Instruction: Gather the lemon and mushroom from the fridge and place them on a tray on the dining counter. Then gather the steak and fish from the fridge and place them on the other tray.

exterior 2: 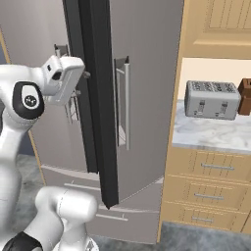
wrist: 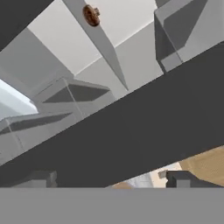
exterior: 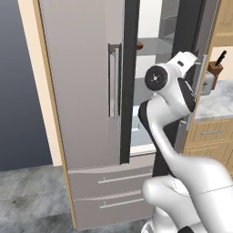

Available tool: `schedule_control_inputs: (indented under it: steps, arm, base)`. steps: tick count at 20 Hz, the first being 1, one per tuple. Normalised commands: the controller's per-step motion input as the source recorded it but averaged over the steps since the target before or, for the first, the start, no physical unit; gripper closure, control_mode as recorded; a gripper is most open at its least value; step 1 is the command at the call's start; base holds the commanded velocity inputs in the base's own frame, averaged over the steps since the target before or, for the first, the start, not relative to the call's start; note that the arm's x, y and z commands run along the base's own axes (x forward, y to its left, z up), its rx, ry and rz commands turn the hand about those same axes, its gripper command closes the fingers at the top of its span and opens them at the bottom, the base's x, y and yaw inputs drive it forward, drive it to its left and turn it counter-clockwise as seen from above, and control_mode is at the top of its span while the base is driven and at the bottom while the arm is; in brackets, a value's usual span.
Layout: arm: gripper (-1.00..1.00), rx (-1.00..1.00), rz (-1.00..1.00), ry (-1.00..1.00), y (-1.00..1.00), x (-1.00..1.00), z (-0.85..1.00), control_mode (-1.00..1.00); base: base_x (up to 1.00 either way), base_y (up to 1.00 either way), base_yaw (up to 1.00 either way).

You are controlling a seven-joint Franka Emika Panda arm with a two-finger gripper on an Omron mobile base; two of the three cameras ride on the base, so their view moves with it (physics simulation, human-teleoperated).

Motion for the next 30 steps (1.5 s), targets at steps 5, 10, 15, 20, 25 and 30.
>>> schedule_control_inputs:
  steps: [5,10,15,20,25,30]
  arm:
    - [-1.00,-0.04,-0.08,0.06,-0.48,-0.08,0.00,-1.00]
    - [-1.00,-0.09,-0.03,0.06,0.03,0.02,0.00,-1.00]
    - [-1.00,-0.20,0.02,0.01,0.92,0.07,0.00,-1.00]
    - [-1.00,-0.11,0.01,0.04,0.29,0.40,0.08,-1.00]
    - [-1.00,0.00,0.02,0.12,0.00,0.83,0.01,-1.00]
    - [-1.00,-0.02,-0.01,0.09,-0.34,0.24,0.00,-1.00]
  base:
    - [0.00,0.00,0.00]
    - [0.00,0.00,0.00]
    - [0.00,0.00,0.00]
    - [0.00,0.00,0.00]
    - [0.00,0.00,0.00]
    - [0.00,0.00,0.00]
